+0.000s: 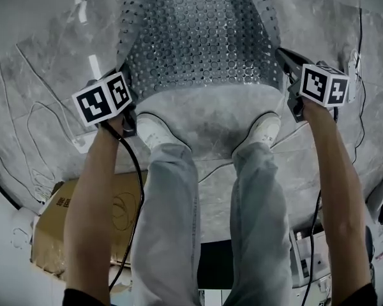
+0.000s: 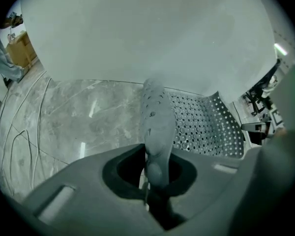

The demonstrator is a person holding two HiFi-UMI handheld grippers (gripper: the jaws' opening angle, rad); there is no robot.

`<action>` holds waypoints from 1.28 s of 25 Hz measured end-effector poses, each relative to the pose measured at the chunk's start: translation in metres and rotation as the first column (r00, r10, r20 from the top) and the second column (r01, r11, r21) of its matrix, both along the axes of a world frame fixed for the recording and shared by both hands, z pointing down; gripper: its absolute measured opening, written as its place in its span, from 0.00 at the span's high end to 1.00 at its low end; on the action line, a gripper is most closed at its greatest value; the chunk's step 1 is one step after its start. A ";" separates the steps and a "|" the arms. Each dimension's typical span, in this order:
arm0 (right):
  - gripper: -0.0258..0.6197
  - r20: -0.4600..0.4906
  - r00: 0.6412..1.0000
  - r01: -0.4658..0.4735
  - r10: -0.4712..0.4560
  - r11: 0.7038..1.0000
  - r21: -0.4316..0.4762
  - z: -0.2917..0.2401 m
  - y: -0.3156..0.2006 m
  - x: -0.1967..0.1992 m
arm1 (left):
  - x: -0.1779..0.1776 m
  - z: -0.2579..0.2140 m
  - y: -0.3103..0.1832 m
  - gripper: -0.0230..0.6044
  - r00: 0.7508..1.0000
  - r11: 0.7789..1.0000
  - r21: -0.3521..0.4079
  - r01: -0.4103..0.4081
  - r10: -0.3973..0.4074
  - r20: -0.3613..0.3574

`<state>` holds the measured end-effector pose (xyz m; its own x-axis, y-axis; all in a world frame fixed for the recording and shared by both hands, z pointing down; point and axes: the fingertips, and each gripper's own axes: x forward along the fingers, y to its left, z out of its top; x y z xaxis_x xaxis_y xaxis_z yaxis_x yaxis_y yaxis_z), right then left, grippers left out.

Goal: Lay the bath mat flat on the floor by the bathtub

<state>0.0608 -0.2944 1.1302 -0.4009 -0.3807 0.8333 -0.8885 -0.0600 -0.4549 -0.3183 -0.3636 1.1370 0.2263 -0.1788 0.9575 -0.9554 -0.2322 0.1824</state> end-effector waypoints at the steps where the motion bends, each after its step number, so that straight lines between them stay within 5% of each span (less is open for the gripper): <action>1: 0.95 -0.008 1.000 0.000 0.000 1.000 -0.009 0.006 0.001 0.001 | -0.005 0.006 -0.001 0.91 1.000 1.000 -0.003 0.004 -0.004 0.006; 10: 0.95 -0.057 0.998 -0.005 0.002 0.998 -0.062 0.030 0.026 -0.004 | -0.038 0.038 0.000 0.90 0.997 0.999 -0.011 0.035 -0.034 0.072; 22: 0.95 -0.045 0.999 0.010 -0.014 0.996 -0.088 0.025 0.036 -0.036 | -0.069 0.030 0.014 0.78 0.996 0.997 -0.062 0.055 -0.051 0.067; 27: 0.95 -0.027 0.999 -0.025 0.023 0.996 -0.086 0.009 0.034 -0.053 | -0.062 0.017 0.031 0.81 0.996 0.994 -0.083 0.065 -0.061 0.058; 32: 0.95 0.004 0.998 -0.063 0.063 0.994 -0.092 -0.006 0.047 -0.071 | -0.036 -0.001 0.048 0.96 0.998 0.994 -0.090 0.061 -0.060 0.016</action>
